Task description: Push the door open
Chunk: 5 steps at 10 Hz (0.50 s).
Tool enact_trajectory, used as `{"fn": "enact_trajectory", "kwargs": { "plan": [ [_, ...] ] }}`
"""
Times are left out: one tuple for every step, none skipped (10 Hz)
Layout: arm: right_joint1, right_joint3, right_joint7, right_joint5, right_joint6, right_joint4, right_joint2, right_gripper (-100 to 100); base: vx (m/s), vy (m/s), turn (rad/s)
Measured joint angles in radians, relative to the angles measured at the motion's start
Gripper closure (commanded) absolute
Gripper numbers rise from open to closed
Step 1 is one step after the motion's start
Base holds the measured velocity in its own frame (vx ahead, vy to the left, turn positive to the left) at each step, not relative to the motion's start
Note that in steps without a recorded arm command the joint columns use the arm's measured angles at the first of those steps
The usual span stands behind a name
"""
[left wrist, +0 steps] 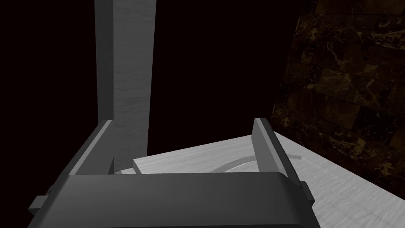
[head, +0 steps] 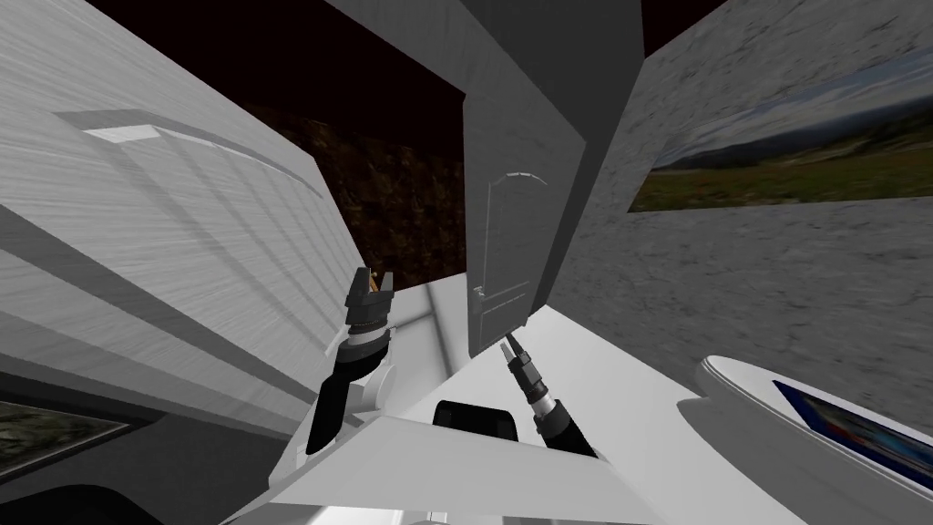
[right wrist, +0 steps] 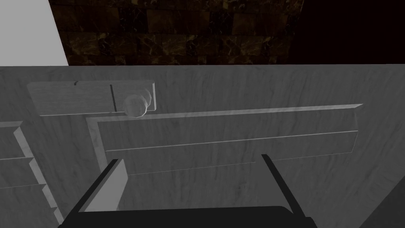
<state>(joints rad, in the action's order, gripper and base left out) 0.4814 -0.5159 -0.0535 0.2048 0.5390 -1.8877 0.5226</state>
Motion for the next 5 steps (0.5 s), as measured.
{"fn": "enact_trajectory", "kwargs": {
  "plan": [
    [0.002,-0.020,0.001,0.006,0.004,0.011,0.016,-100,0.193,-0.050,0.000],
    [0.003,-0.038,0.005,0.013,0.013,0.026,0.036,-100,0.190,-0.043,-0.003],
    [0.003,-0.051,0.012,0.022,0.017,0.034,0.058,-100,0.193,-0.046,-0.002],
    [0.006,-0.067,0.014,0.027,0.021,0.041,0.075,-100,0.221,-0.024,0.000],
    [0.001,-0.086,0.020,0.034,0.032,0.066,0.093,-100,0.238,-0.063,-0.008]
  ]
}}
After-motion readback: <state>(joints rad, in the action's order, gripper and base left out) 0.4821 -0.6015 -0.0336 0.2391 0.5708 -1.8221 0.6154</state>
